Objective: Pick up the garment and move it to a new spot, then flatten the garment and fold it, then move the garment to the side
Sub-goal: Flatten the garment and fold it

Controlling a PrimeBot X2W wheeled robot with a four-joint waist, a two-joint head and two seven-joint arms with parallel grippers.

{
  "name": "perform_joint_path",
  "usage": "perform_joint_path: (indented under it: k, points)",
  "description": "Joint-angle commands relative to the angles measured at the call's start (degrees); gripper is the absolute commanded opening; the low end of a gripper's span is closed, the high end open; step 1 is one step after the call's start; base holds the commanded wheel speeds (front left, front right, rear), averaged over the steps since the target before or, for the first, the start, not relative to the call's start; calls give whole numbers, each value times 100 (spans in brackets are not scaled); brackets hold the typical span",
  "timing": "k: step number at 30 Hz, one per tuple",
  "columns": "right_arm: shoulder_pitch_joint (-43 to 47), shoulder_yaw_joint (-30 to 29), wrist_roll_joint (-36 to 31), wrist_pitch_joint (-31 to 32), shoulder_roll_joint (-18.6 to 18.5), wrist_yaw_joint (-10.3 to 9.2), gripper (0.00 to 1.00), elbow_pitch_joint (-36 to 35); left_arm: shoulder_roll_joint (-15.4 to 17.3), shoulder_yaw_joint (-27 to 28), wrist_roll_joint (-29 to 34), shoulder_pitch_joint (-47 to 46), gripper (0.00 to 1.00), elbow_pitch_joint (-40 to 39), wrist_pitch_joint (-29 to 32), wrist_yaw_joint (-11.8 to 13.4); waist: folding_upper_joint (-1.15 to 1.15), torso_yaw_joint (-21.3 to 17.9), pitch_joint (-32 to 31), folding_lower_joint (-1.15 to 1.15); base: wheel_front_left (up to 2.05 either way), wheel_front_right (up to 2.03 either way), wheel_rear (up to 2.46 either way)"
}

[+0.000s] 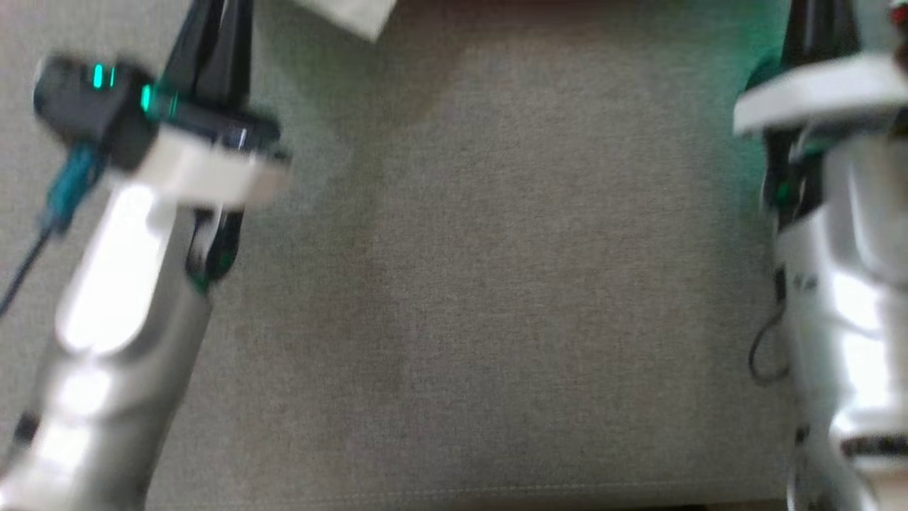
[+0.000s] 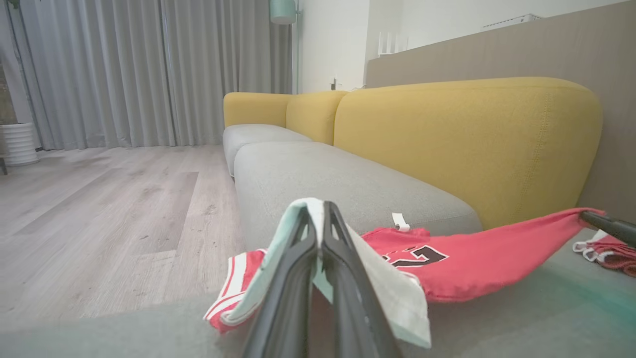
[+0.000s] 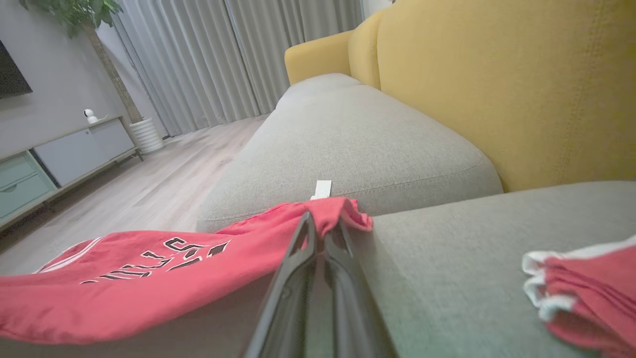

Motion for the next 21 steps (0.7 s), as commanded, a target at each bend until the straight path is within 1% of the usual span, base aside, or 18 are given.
perform_joint_path:
  k: [1,4,8,10,15,16,21]
  points:
    - [238,194,168,-61,92,21,0,-398,294,311,-42,247,0,-357,-27,54,0,-89,-295,2,0,0,0]
    - [857,309,373,-61,92,21,0,-779,330,434,-119,943,0,-704,-27,160,0,-104,-612,2,0,0,0]
    - [1683,452,577,-62,92,21,0,-1243,261,512,-242,1888,0,-1139,-28,352,0,-89,-1075,2,0,0,0]
    - [2100,486,649,-62,92,21,0,-1445,197,505,-318,2365,0,-1339,-28,445,0,-76,-1319,2,0,0,0]
    - [3055,544,809,-62,92,21,0,-1912,238,394,-337,3469,0,-1841,21,695,0,-65,-1837,2,0,0,0]
    - [3055,544,809,-62,92,21,0,-1912,238,394,-337,3469,0,-1841,21,695,0,-65,-1837,2,0,0,0]
    - [3918,573,870,-62,92,21,0,-2300,283,343,-369,4337,0,-2323,114,968,0,-62,-2209,2,0,0,0]
